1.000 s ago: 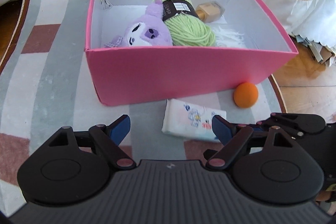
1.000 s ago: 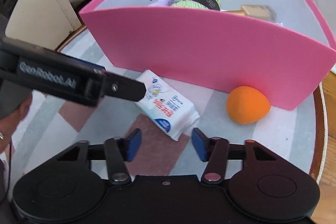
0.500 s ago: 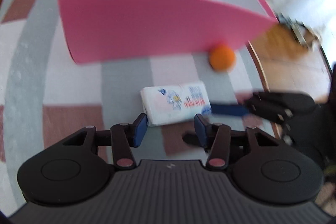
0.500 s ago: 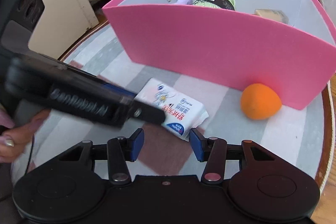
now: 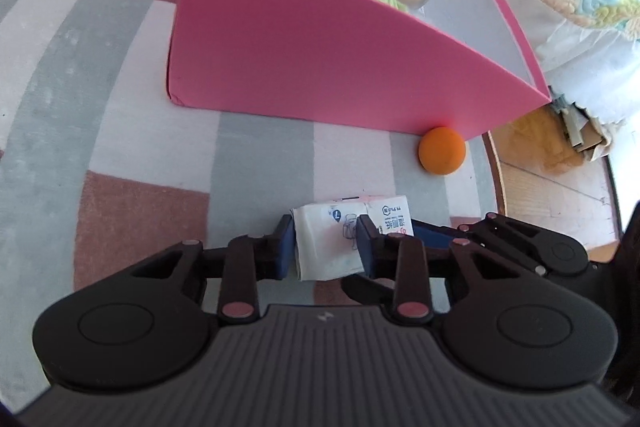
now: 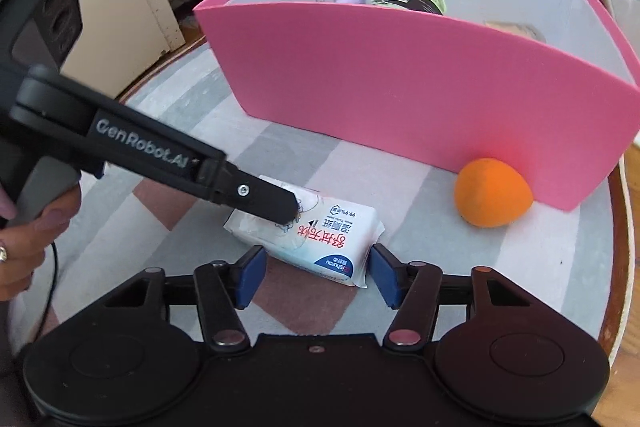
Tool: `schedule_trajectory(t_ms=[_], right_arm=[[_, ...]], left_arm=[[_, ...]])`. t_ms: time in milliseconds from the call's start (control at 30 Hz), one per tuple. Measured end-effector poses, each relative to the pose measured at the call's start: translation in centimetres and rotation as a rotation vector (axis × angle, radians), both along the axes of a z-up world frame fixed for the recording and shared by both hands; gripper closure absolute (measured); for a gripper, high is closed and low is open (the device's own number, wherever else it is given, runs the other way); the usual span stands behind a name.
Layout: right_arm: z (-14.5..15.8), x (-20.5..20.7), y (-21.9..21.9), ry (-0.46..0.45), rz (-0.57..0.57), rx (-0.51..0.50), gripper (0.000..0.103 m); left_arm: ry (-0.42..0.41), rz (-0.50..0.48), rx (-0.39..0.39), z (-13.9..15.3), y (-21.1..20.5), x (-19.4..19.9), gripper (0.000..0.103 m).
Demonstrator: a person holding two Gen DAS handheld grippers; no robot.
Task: Organize objects
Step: 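Grasp the white wipes pack with the left gripper, then lift the wipes pack and carry it into the pink box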
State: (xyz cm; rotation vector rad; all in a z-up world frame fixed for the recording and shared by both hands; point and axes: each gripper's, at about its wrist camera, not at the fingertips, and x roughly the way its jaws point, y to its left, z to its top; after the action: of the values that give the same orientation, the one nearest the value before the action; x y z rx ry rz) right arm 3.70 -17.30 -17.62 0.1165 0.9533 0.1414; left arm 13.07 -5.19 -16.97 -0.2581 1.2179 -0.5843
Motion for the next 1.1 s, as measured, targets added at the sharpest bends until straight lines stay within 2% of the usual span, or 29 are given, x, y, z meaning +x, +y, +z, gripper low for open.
schedule_trajectory(t_ms=[100,167,233,300,400,533,700,800,967,1100], right_arm=[[0.3,-0.4,1.5,0.021,0.044,-0.105,0.043],[1.1,-0.8,1.6,0.027,0.022,-0.076,0.042],[2.2,-0.9,1.4,0.028,-0.005,-0.06,0.038],[3.7,-1.1,1.4,0.009,-0.029,-0.053,0.031],[5.6,-1.8,1.4,-0.027,-0.051,-0.014,0.029],[7.8,-2.3,2.1,-0.069,-0.091,0.015,0.024],[10.6,-2.3,2.3,-0.123,-0.094,-0.021,0.022],[12.5,-2.1,1.9,-0.157,-0.104,-0.056,0.021],[14.9,-1.5,0.0,-0.199,-0.122,-0.05,0.02],[15.9,0.4,-1.8,-0.214,-0.143,-0.103,0.019]], left_arm=[[-0.013,-0.009,0.025,1.5,-0.5,-0.7,0.072],[-0.03,-0.027,0.029,2.7,-0.4,-1.2,0.072],[-0.015,-0.02,-0.004,3.9,-0.1,-1.5,0.072],[-0.039,-0.021,-0.02,5.3,0.3,-2.1,0.072],[-0.084,-0.028,-0.033,7.4,0.8,-2.7,0.071],[-0.086,-0.031,-0.058,9.3,1.5,-2.8,0.071],[-0.128,-0.081,-0.067,12.4,0.8,-2.8,0.071],[-0.171,-0.099,-0.067,14.4,0.1,-2.1,0.071],[-0.249,-0.144,-0.047,17.7,-2.3,0.2,0.071],[-0.271,-0.16,-0.047,18.8,-4.8,2.9,0.071]])
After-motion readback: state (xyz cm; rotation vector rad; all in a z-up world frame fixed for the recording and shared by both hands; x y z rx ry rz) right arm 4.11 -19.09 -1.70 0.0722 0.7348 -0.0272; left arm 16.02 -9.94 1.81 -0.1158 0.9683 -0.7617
